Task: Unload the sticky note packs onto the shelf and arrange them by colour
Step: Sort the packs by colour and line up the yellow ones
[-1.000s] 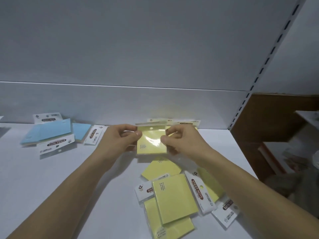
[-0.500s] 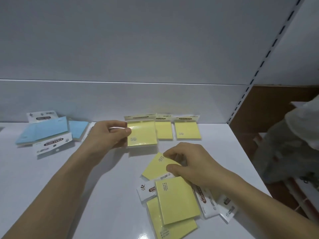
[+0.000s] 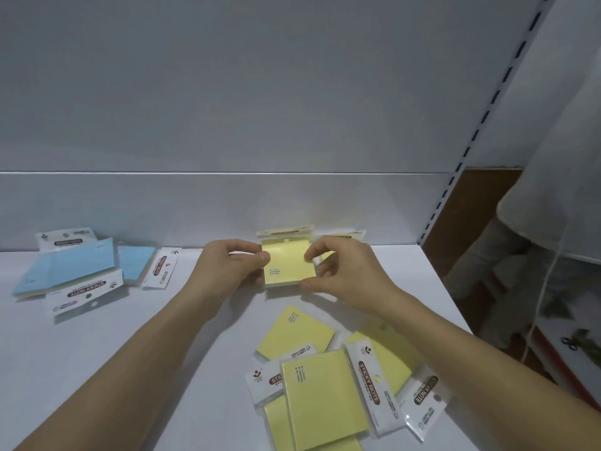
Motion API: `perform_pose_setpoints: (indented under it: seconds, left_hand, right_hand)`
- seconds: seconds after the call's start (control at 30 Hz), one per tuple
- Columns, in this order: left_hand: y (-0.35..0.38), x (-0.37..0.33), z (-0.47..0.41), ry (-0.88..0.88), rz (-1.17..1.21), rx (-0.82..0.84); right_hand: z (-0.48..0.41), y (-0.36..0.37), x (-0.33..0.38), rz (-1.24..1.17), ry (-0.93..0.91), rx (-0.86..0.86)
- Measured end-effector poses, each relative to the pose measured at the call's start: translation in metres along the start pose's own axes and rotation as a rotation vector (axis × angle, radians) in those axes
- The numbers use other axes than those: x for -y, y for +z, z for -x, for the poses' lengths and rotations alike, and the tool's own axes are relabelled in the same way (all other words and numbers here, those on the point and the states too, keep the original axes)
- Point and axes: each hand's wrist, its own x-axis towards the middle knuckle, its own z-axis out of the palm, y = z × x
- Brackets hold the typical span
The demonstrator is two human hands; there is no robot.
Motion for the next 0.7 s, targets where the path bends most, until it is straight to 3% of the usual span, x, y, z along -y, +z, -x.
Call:
perform_pose_setpoints:
  seconds: [0.07, 0.17, 0.27, 0.37, 0.47, 0.7]
  left_hand:
    - [0.007, 0.001, -0.008, 0.022, -0.102, -0.088]
    - [0.013, 0.006, -0.012, 0.14, -0.44, -0.199]
    - [0.016, 0.008, -0.01, 0.203, -0.566, -0.161]
    - [0.014, 0.005, -0.005, 0.283, -0.679, -0.014]
    - [0.009, 0.001, 0.0, 0.366, -0.716, 0.078]
    - [0.008, 0.009, 0.001, 0.391, -0.772, -0.039]
  right_hand:
    - [-0.009, 0.003, -0.003, 0.036, 0.006, -0.051]
    - [-0.014, 0.007, -0.008, 0.079, 0.001, -0.087]
    - [-0.013, 0.015, -0.011, 0.128, -0.02, -0.132]
    - [-0.01, 0.021, -0.013, 0.169, -0.026, -0.184]
    - [-0.006, 0.024, -0.016, 0.168, -0.04, -0.194]
    - [-0.006, 0.015, -0.017, 0.247, -0.036, -0.096]
